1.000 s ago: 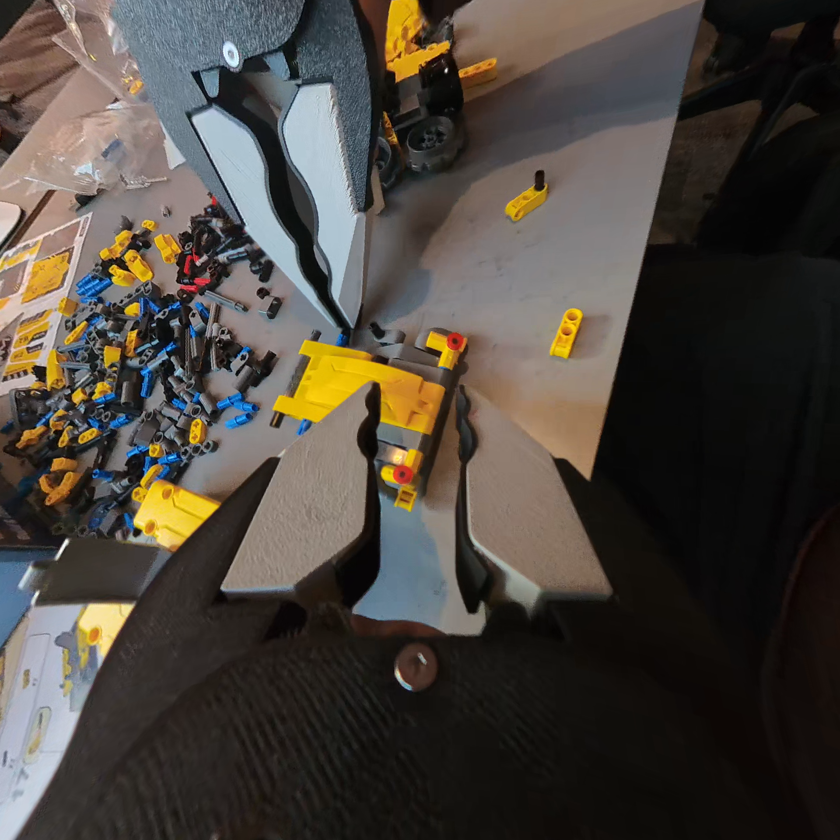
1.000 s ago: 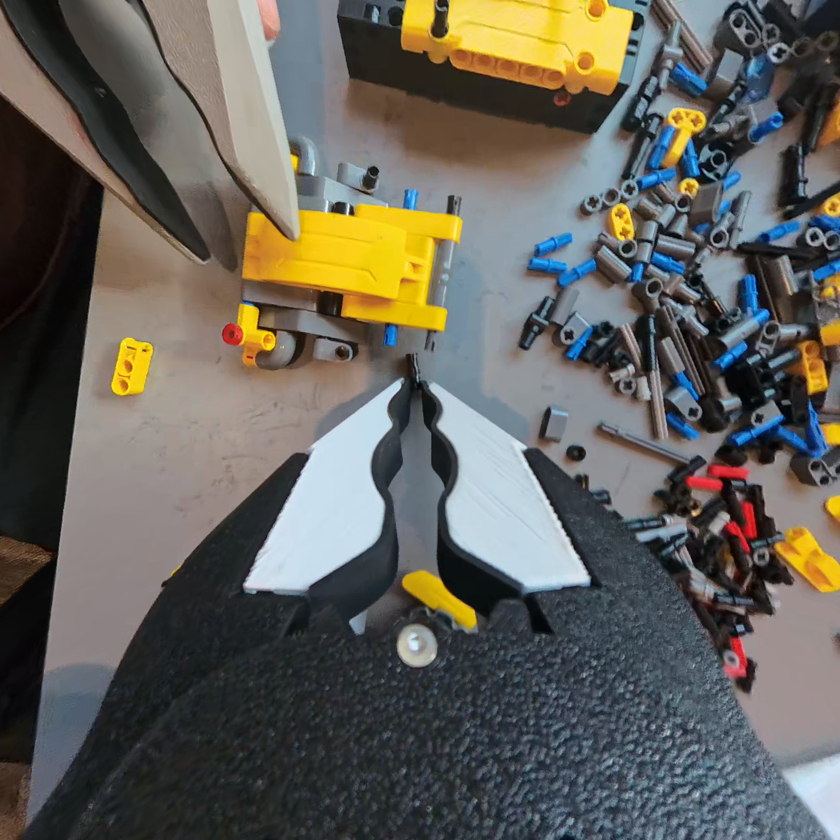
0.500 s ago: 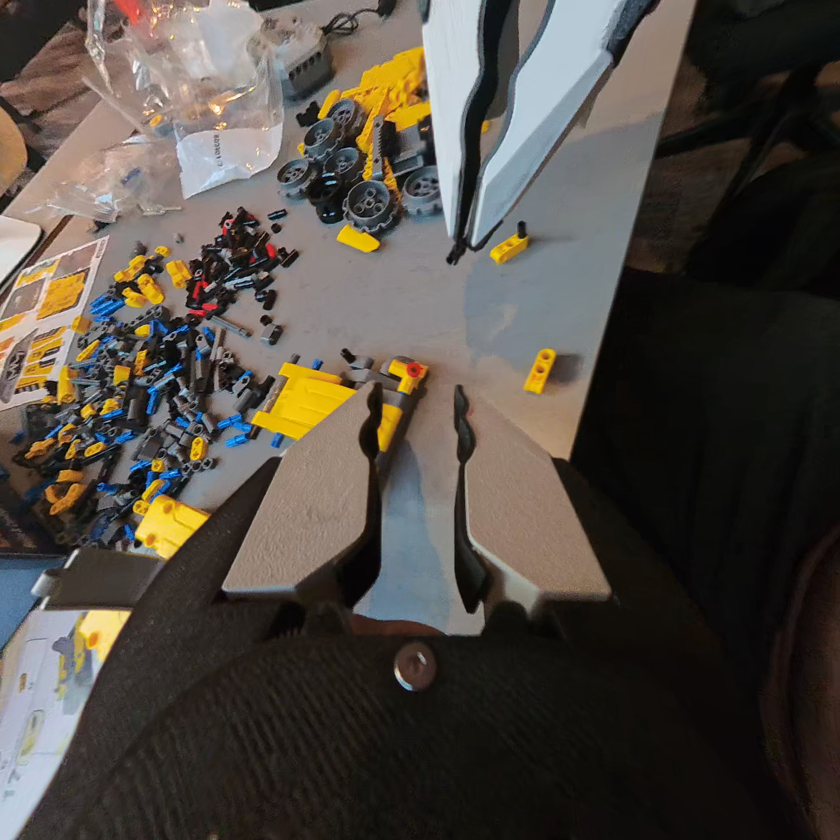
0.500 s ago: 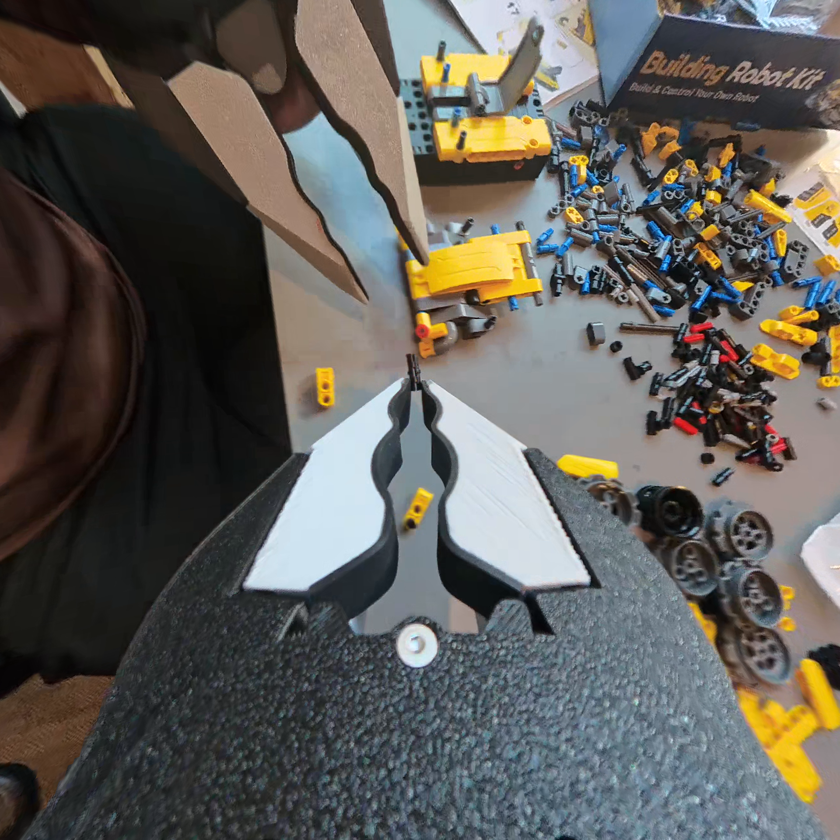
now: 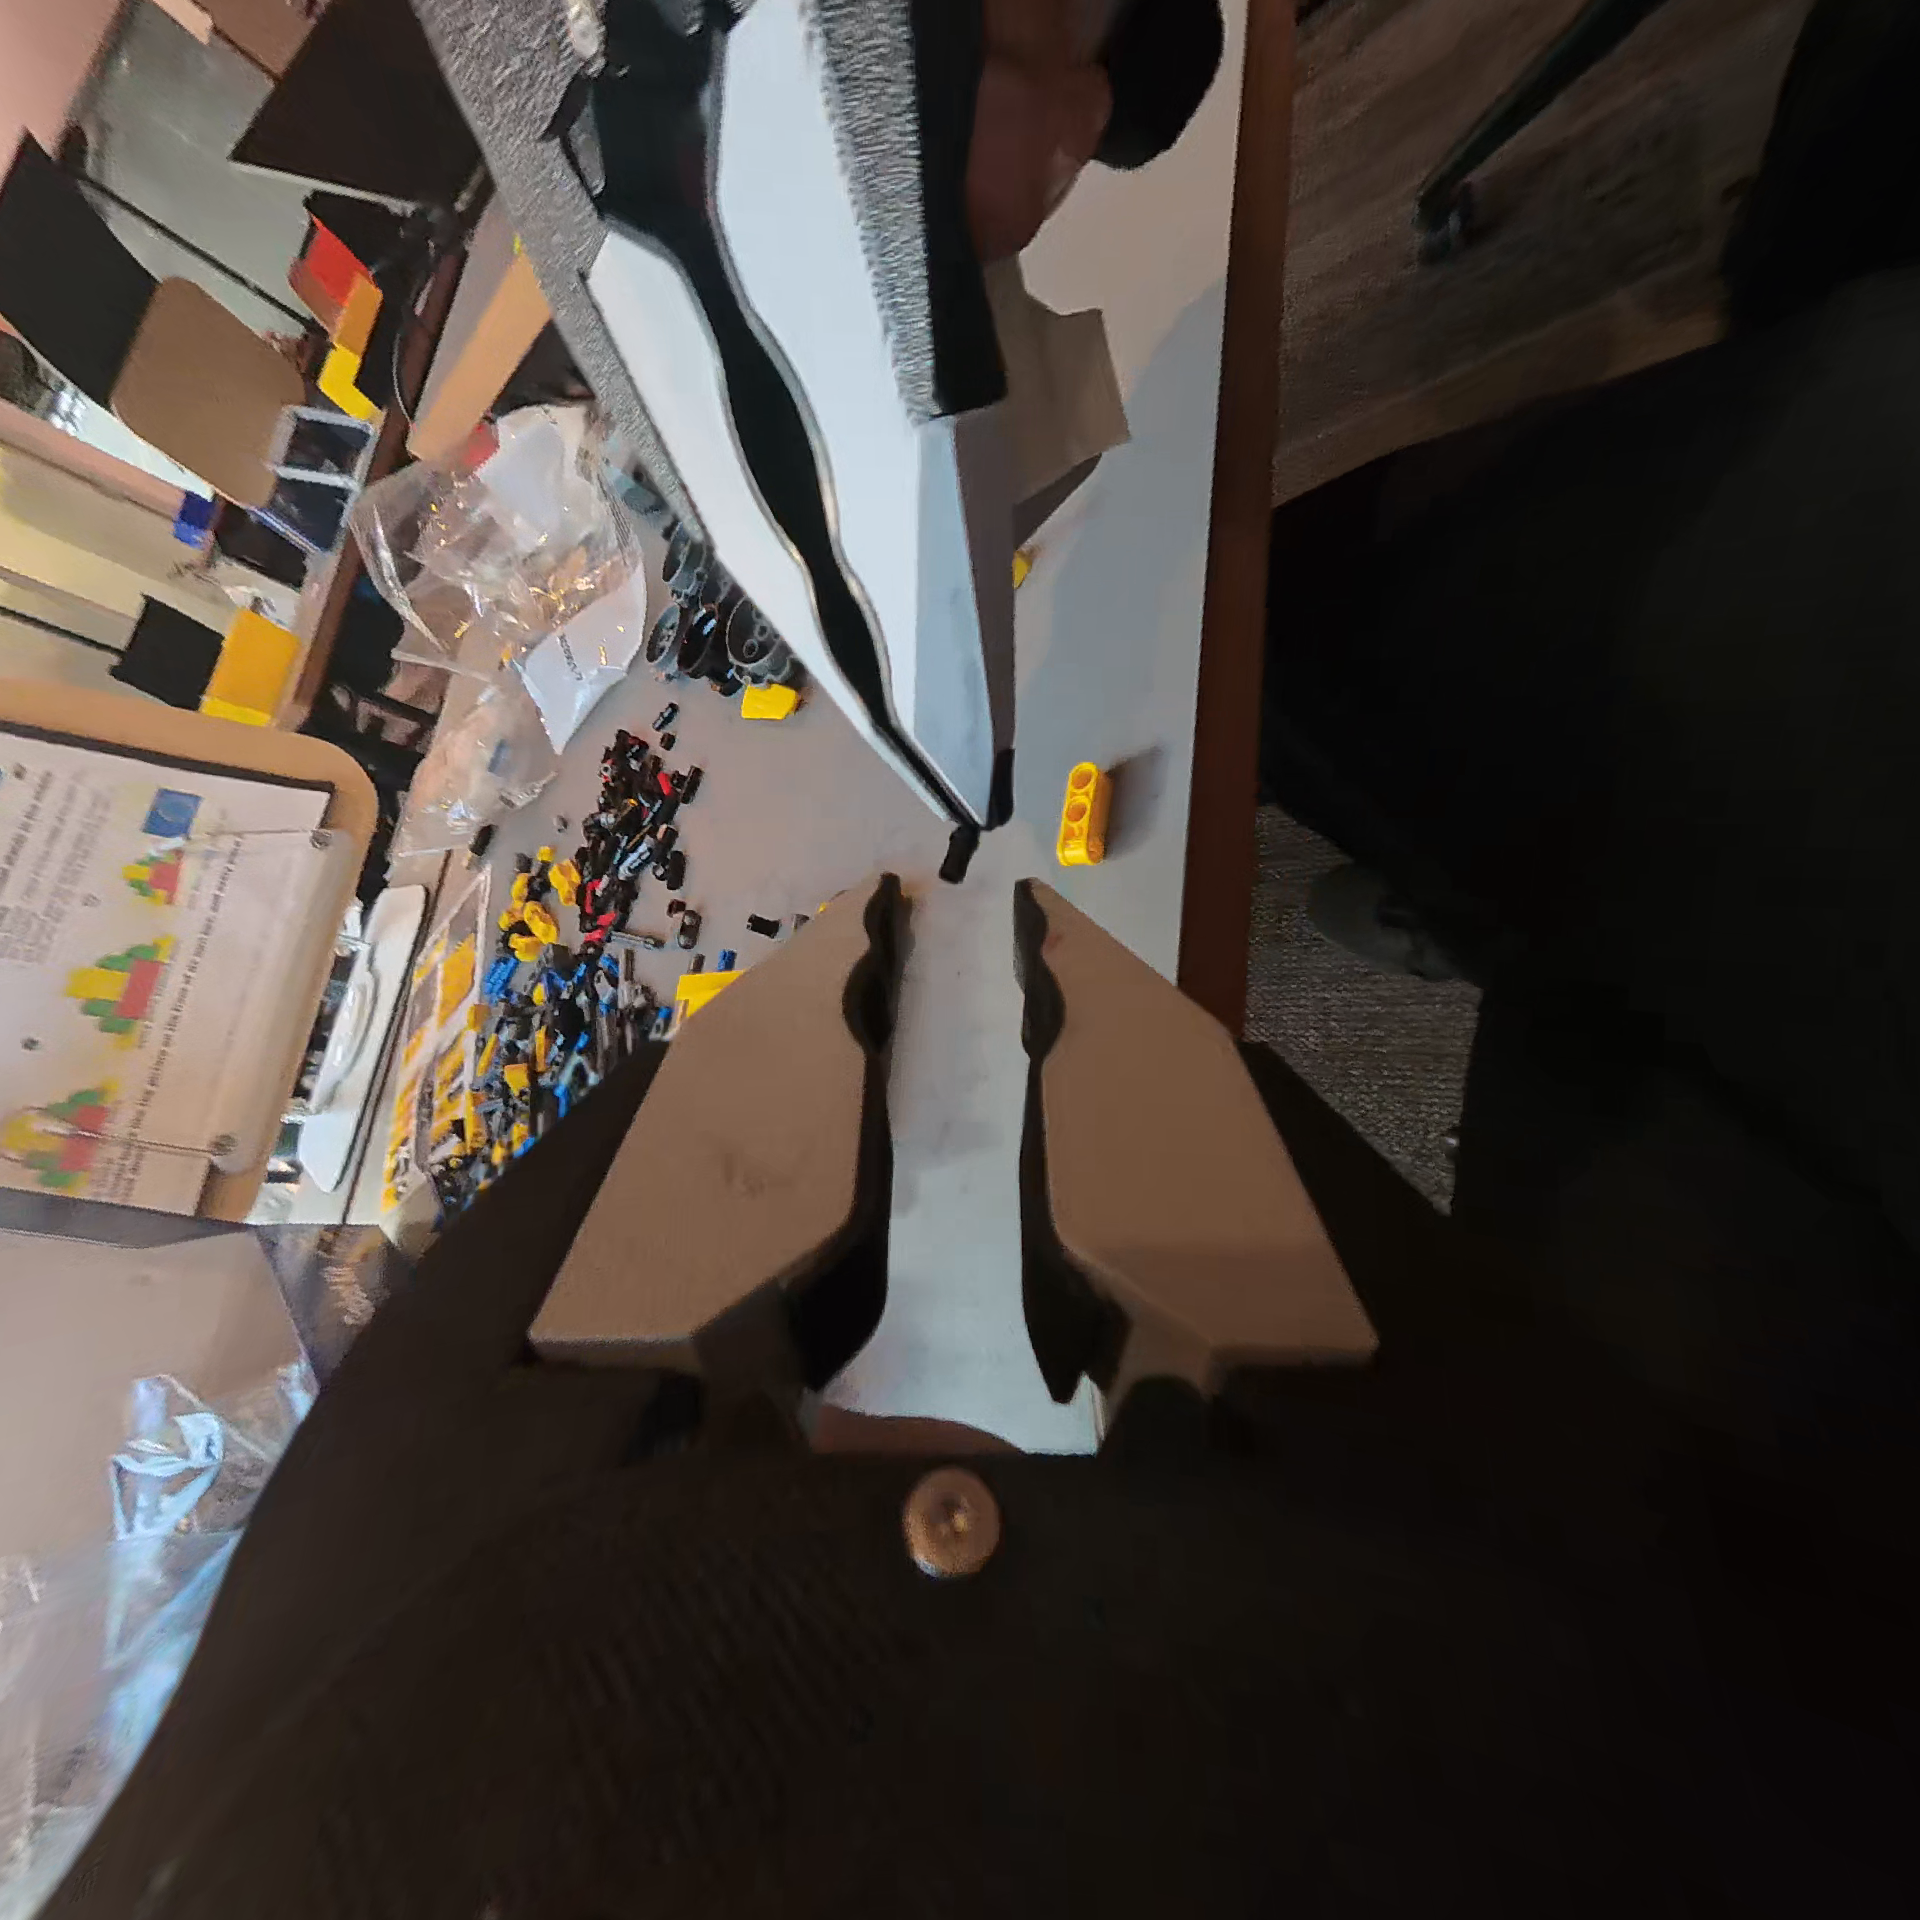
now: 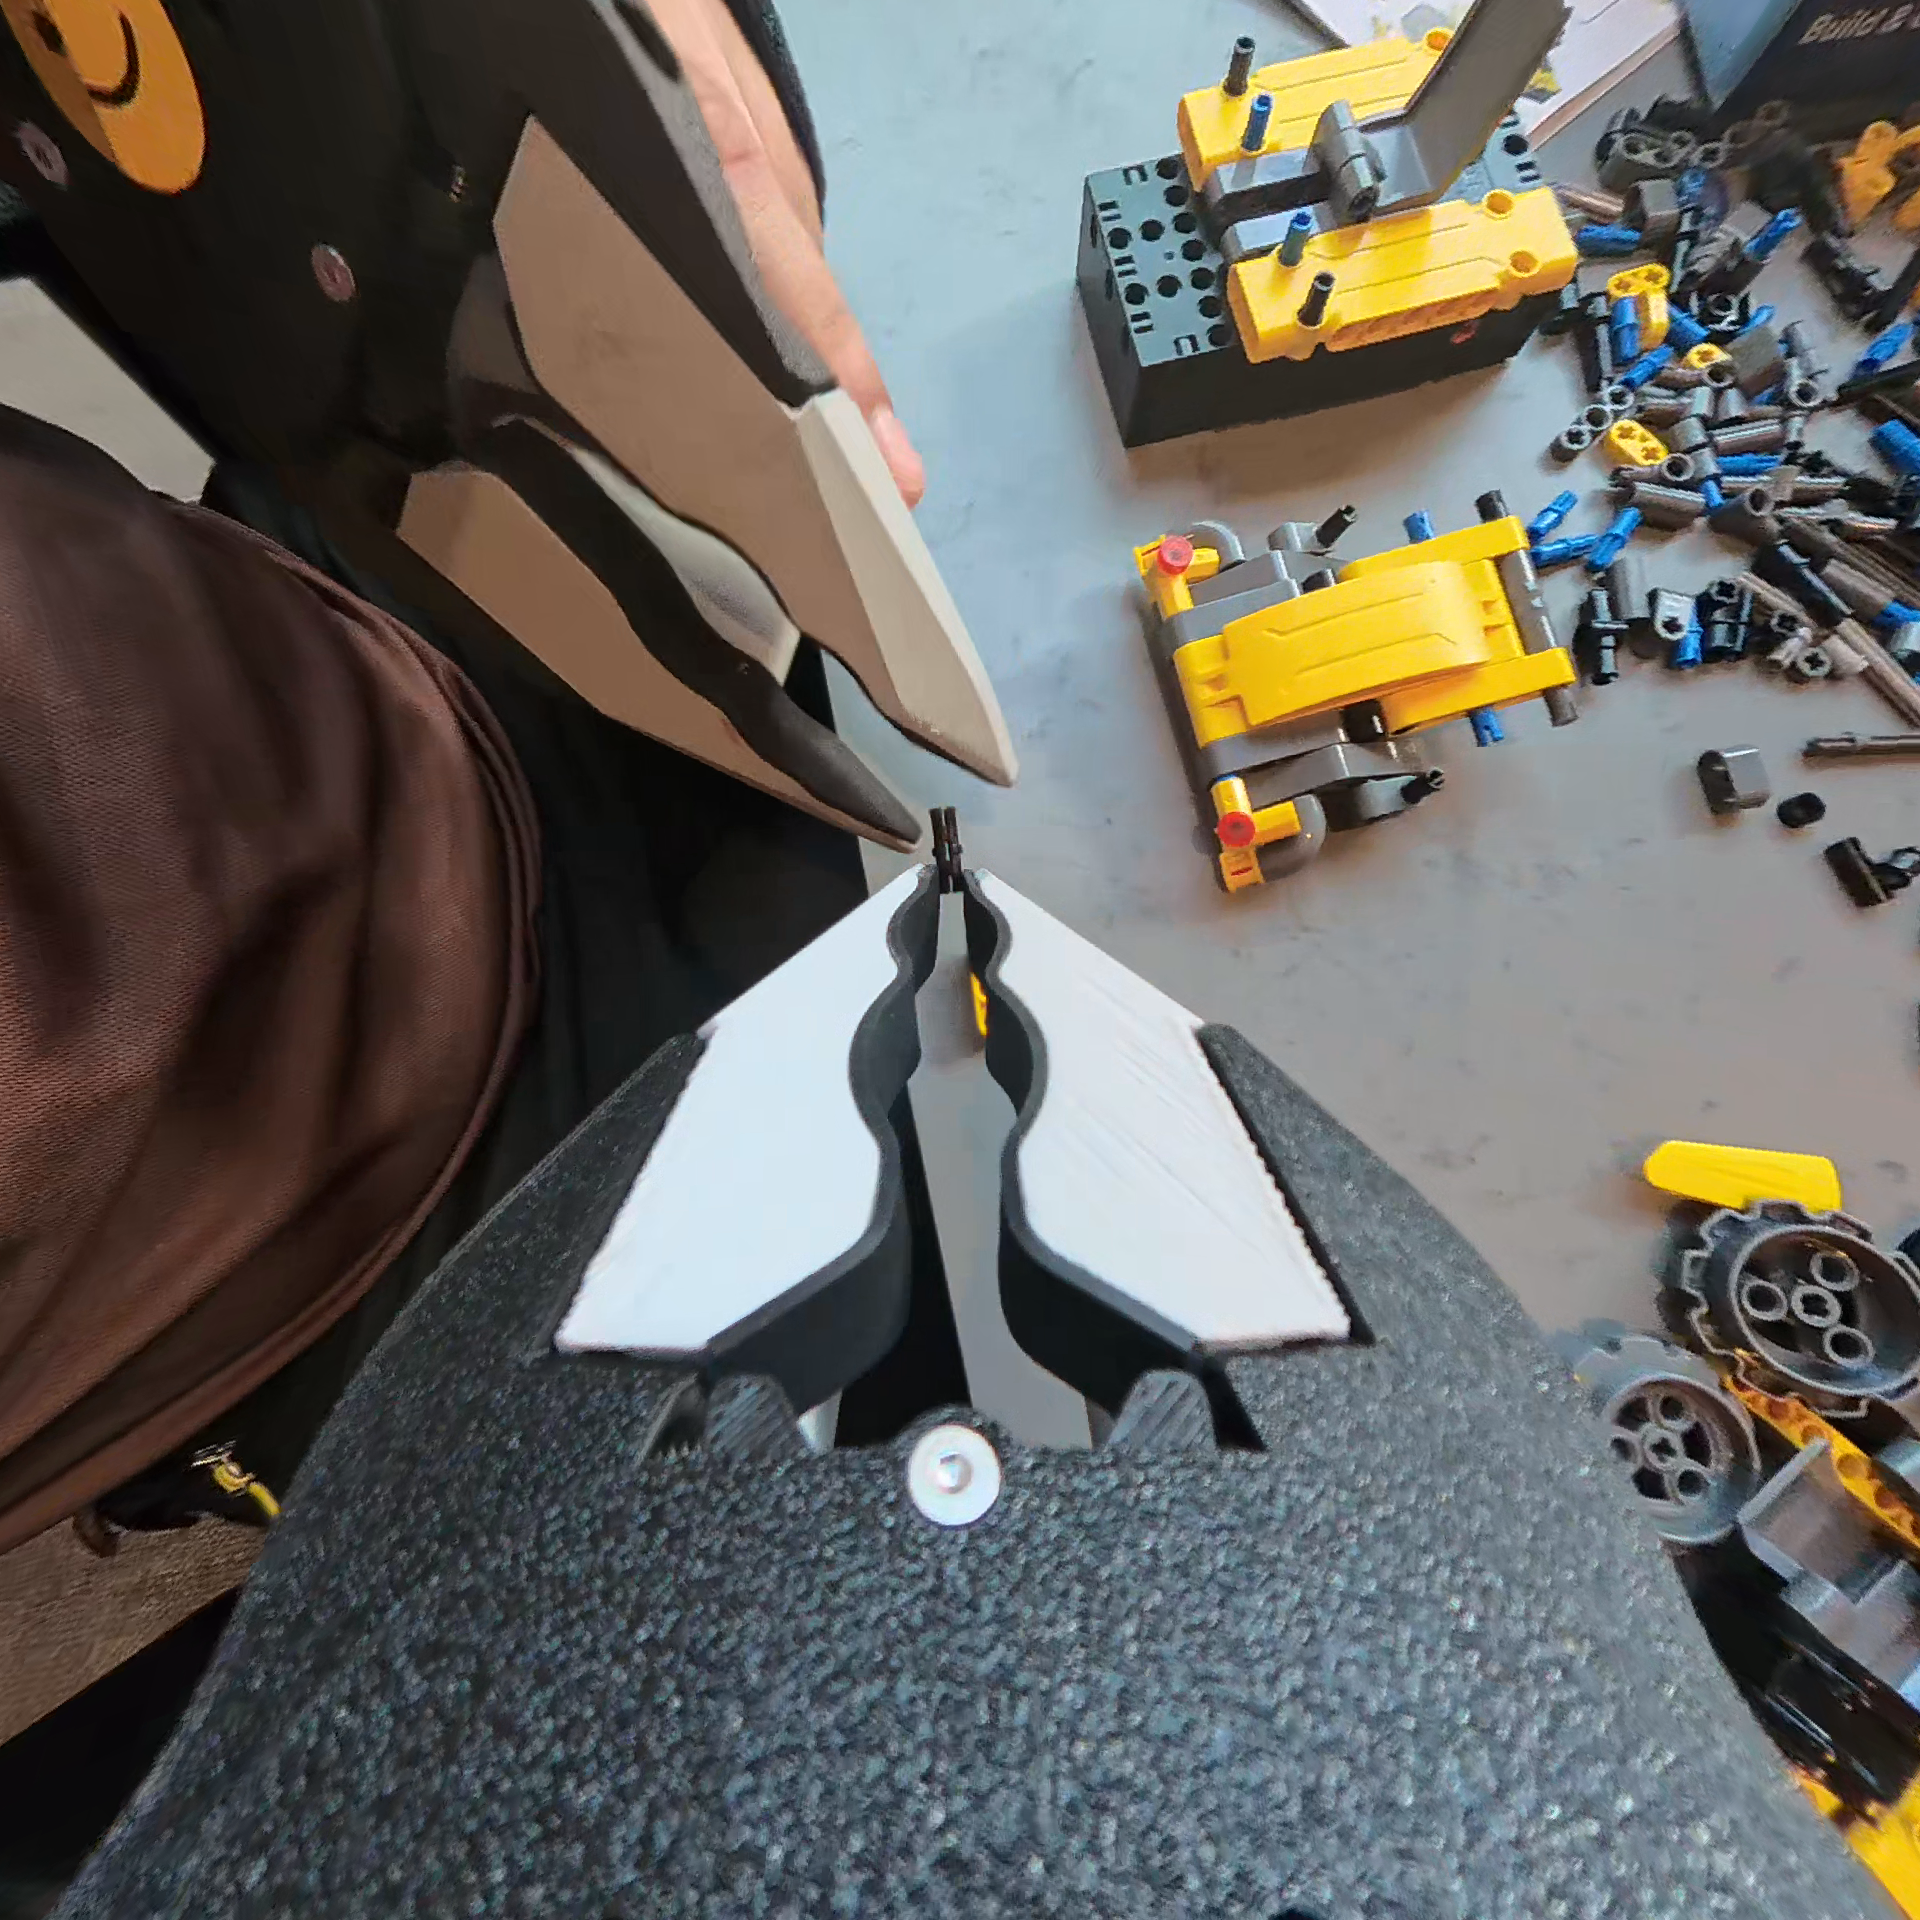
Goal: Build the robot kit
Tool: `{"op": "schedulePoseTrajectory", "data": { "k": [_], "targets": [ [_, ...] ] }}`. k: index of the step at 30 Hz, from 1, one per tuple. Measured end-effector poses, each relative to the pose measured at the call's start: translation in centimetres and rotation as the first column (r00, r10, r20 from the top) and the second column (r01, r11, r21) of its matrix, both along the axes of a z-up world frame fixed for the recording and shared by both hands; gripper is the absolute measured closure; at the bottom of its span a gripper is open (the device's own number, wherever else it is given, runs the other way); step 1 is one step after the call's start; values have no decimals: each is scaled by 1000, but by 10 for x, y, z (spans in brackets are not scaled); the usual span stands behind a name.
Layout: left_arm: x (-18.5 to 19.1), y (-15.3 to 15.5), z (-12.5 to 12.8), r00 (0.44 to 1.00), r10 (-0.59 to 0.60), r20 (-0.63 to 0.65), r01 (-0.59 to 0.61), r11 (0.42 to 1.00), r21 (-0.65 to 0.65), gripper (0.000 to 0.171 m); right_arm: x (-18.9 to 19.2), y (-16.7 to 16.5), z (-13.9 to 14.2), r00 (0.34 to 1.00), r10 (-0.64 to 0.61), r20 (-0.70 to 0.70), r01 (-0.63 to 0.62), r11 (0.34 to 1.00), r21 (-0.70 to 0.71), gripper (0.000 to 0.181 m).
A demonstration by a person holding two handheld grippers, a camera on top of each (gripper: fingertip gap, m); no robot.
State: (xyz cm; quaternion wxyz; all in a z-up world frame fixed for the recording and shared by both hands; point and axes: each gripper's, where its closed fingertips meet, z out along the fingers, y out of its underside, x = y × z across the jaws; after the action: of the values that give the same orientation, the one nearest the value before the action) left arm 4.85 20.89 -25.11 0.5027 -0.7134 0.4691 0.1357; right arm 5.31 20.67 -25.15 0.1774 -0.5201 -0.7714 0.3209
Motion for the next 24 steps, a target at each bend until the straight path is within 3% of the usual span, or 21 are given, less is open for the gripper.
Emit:
{"op": "schedulePoseTrajectory", "data": {
  "k": [10,24],
  "targets": [
    [3,8,-8,996,-42,-73,45,998,34,169,-2,3,-6,998,-13,58,15,999,-43,180],
    [-1,10,19,971,-7,238,-17,995,97,170,-2,9,27,974,-140,-176,103,974,-202,176]
  ]
}}
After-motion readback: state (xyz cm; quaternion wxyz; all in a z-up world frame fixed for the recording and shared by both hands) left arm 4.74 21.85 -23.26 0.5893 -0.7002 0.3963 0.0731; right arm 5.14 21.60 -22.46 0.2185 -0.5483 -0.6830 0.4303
